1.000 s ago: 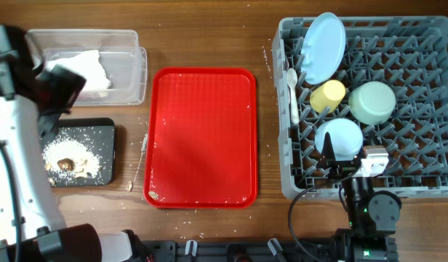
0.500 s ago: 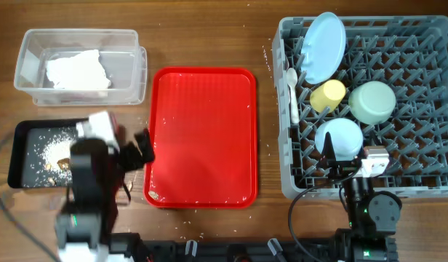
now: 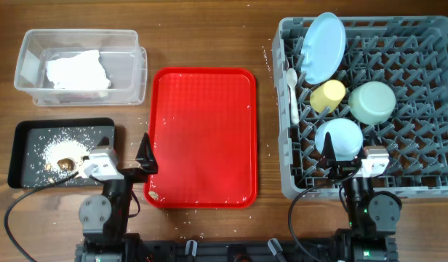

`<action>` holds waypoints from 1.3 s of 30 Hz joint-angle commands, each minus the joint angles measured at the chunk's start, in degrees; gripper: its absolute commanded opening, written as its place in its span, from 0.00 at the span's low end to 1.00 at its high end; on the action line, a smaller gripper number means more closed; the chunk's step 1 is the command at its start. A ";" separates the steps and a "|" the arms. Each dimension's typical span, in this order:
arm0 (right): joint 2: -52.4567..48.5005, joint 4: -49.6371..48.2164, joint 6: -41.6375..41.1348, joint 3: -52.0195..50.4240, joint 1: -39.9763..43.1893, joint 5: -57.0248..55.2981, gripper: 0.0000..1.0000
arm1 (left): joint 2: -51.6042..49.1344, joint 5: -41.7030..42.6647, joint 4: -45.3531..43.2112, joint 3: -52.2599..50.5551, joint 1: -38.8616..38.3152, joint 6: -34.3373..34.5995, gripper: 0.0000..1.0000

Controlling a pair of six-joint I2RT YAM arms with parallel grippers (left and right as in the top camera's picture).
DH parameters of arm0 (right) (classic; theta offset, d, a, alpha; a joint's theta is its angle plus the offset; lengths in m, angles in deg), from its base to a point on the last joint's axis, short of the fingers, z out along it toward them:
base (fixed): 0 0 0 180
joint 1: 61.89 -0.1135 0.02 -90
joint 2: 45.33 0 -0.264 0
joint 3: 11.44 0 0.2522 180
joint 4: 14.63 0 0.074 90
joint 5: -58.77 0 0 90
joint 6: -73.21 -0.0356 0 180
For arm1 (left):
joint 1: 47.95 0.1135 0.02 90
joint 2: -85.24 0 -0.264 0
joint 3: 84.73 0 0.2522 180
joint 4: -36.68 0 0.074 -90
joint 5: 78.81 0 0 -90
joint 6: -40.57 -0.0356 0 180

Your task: Sort waste into correct bins and load items into the dishwasher rack

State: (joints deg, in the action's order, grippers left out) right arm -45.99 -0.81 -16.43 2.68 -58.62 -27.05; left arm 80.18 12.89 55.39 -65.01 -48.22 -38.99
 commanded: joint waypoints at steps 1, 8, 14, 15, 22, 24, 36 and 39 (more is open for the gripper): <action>0.39 -0.15 1.01 -0.07 0.35 -0.74 1.00 | 2.19 2.97 -5.99 -4.13 0.11 -4.46 1.00; 0.39 -0.15 1.03 -0.07 0.35 -0.74 1.00 | 2.62 2.75 -7.02 -5.64 0.11 -4.46 1.00; 0.39 -0.15 0.98 -0.07 0.35 -0.74 1.00 | 4.92 2.10 -0.79 -5.64 0.11 -4.24 1.00; 0.39 -0.15 1.01 -0.07 0.35 -0.74 1.00 | 4.92 2.12 -0.76 -5.64 0.11 -4.24 1.00; 0.39 -0.15 1.01 -0.07 0.35 -0.74 1.00 | 4.92 2.12 -0.81 -5.64 0.11 -4.22 1.00; 0.39 -0.15 1.01 -0.07 0.35 -0.74 1.00 | 4.90 2.12 -0.81 -5.64 0.11 -4.24 1.00; 0.39 -0.15 1.01 -0.07 0.35 -0.74 1.00 | 4.90 2.12 -0.81 -5.64 0.11 -4.24 1.00; 0.39 -0.15 1.01 -0.07 0.35 -0.74 1.00 | 4.90 2.12 -0.81 -5.64 0.11 -4.22 1.00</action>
State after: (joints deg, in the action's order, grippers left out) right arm -45.99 -0.83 -16.43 2.68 -58.62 -27.05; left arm 84.44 14.94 54.19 -70.43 -48.22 -42.12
